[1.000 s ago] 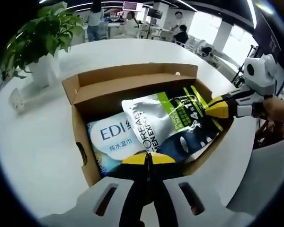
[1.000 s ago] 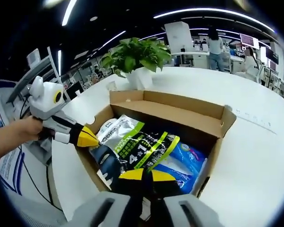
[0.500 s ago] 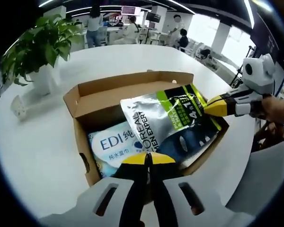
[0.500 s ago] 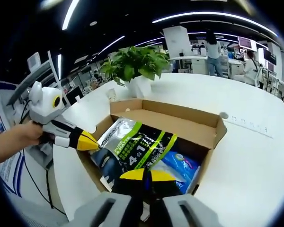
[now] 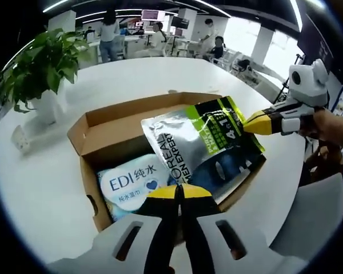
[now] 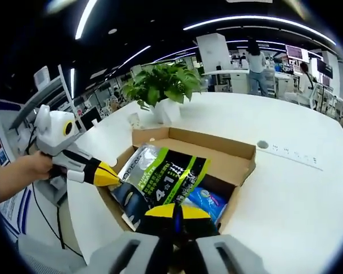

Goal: Operate the shoe box by opening the lid, removing the specified soft item, and placing it in the target area until the item is outside and the box remains undamaged.

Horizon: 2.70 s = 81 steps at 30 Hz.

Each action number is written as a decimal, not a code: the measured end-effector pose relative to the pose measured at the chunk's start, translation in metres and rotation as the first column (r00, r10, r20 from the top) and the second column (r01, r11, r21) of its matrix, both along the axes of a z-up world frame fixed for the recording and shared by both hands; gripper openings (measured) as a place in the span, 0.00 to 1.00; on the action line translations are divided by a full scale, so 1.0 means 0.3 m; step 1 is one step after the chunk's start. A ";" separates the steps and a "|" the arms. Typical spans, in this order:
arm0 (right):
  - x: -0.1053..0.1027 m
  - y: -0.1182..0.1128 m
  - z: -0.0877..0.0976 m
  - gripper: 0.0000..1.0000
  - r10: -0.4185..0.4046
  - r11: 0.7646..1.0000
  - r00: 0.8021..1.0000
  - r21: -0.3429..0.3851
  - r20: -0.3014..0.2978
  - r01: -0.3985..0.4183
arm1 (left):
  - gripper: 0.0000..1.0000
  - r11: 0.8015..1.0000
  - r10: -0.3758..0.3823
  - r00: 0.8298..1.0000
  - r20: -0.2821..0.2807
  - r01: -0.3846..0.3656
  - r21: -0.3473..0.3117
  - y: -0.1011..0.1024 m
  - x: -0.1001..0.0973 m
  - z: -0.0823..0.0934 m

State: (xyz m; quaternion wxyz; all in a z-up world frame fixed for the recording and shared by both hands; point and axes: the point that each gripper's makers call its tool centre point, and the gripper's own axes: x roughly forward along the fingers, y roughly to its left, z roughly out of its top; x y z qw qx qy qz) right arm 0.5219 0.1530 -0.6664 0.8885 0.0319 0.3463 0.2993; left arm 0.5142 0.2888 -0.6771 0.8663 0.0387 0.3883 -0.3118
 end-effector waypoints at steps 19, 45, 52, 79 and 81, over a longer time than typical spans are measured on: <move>-0.002 -0.216 0.044 0.00 -0.065 0.998 0.998 -0.019 0.002 0.065 | 0.00 0.997 -0.078 0.997 0.005 0.078 -0.020 -0.217 -0.013 0.041; -0.002 -0.521 0.005 0.00 -0.171 0.984 0.985 -0.054 -0.030 0.170 | 0.00 0.985 -0.167 0.986 -0.009 0.167 -0.040 -0.515 -0.021 0.040; -0.009 -0.604 -0.036 0.00 -0.204 0.977 0.978 -0.074 -0.048 0.201 | 0.00 0.978 -0.206 0.978 -0.015 0.206 -0.030 -0.601 -0.033 0.022; -0.026 -0.816 -0.260 0.00 -0.315 0.944 0.942 -0.142 -0.118 0.298 | 0.01 0.859 -0.447 0.891 -0.078 0.452 0.241 -0.846 -0.101 -0.213; -0.024 -0.828 -0.271 0.00 -0.321 0.941 0.940 -0.152 -0.113 0.303 | 0.01 0.857 -0.449 0.889 -0.089 0.456 0.238 -0.861 -0.106 -0.231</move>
